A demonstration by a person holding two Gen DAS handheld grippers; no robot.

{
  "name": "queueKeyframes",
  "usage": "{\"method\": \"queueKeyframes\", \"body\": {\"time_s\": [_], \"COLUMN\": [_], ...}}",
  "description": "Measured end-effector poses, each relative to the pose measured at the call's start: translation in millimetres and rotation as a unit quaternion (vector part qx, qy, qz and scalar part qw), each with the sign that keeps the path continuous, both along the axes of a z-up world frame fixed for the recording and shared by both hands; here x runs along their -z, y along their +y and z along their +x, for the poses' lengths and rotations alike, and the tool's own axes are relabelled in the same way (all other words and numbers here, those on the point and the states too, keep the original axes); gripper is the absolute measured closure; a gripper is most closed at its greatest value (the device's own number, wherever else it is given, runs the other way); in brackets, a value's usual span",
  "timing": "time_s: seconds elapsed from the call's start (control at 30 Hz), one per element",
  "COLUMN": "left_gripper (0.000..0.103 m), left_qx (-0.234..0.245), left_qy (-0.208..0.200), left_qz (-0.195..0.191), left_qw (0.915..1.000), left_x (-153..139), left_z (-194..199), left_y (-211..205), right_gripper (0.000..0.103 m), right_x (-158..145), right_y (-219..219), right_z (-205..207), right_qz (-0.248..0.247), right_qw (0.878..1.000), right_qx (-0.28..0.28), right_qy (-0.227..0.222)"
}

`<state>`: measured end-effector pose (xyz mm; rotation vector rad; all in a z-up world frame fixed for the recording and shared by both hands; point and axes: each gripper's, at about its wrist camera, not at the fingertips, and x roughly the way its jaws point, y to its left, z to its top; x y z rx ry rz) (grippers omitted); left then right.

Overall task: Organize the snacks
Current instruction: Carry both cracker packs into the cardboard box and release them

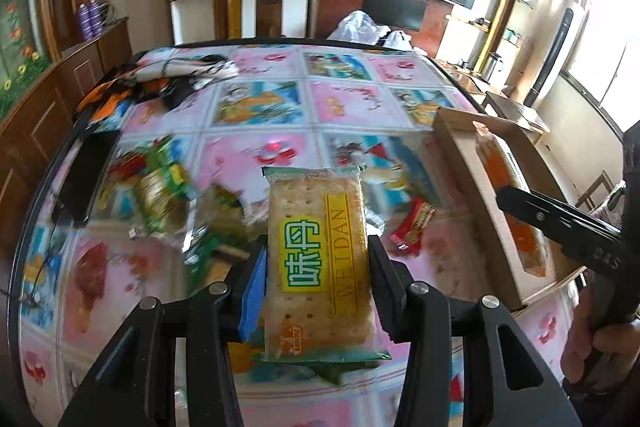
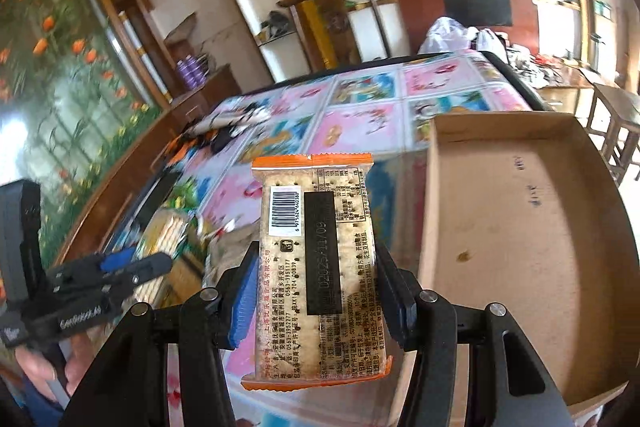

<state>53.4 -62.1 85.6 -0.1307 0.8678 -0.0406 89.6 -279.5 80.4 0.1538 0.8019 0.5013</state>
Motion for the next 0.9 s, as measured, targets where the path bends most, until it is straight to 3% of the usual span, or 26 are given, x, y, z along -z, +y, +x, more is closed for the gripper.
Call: {"method": "queueKeyframes", "body": {"time_s": [0.47,0.67,0.9], "left_gripper": [0.058,0.058,0.058], "left_qx": [0.081,0.097,0.106], "left_qy": [0.011,0.03,0.056], "left_qz": [-0.035,-0.038,-0.032], "left_qw": [0.996,0.9941,0.9923], "left_x": [-11,14,46], "left_z": [81,125,150], "left_y": [-118,-172,-207], "right_gripper": [0.046,0.046,0.046], "right_x": [-5,8,26], "right_y": [-97,-134,-143], "right_z": [81,115,124], "right_qz": [0.03,0.034,0.02], "right_qw": [0.989,0.982,0.981], "right_qx": [0.146,0.18,0.178], "right_qy": [0.023,0.05,0.076]}}
